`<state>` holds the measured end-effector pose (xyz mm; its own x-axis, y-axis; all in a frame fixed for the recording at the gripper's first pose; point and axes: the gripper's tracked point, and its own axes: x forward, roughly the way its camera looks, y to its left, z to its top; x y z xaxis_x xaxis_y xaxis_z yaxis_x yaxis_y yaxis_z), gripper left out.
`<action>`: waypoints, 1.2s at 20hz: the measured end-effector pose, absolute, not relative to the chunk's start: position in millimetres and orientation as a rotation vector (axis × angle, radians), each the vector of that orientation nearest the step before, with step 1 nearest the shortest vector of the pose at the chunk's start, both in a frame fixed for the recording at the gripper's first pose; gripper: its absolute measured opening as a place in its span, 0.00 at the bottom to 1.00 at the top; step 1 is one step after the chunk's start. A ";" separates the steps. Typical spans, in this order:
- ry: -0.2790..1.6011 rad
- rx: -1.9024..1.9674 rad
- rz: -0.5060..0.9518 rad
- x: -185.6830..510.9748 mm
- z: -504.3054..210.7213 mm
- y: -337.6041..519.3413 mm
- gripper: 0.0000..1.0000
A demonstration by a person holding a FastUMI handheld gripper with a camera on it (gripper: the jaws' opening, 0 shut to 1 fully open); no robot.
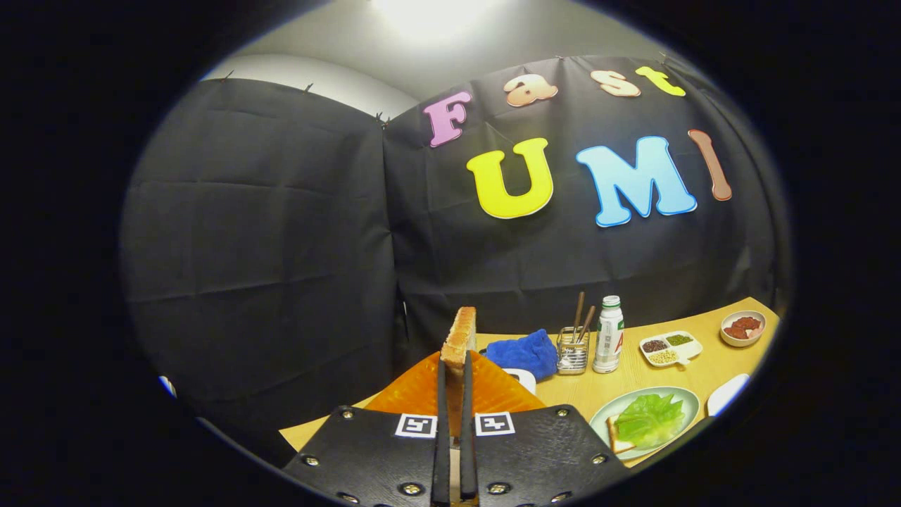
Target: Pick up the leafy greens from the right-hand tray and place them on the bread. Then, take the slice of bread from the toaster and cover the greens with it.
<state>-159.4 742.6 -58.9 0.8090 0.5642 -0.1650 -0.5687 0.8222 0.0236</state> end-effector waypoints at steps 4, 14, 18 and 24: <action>0.145 -0.009 0.588 -160.0 -42.8 716.7 0.06; 0.180 -0.030 0.419 -130.4 -58.4 620.0 0.06; 0.200 -0.038 0.381 -122.9 -66.7 595.4 0.06; 0.229 -0.092 0.359 -115.5 -84.2 572.2 0.06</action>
<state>-115.5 572.2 -84.2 0.9106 0.3377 -0.2384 -0.3585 0.9323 -0.0486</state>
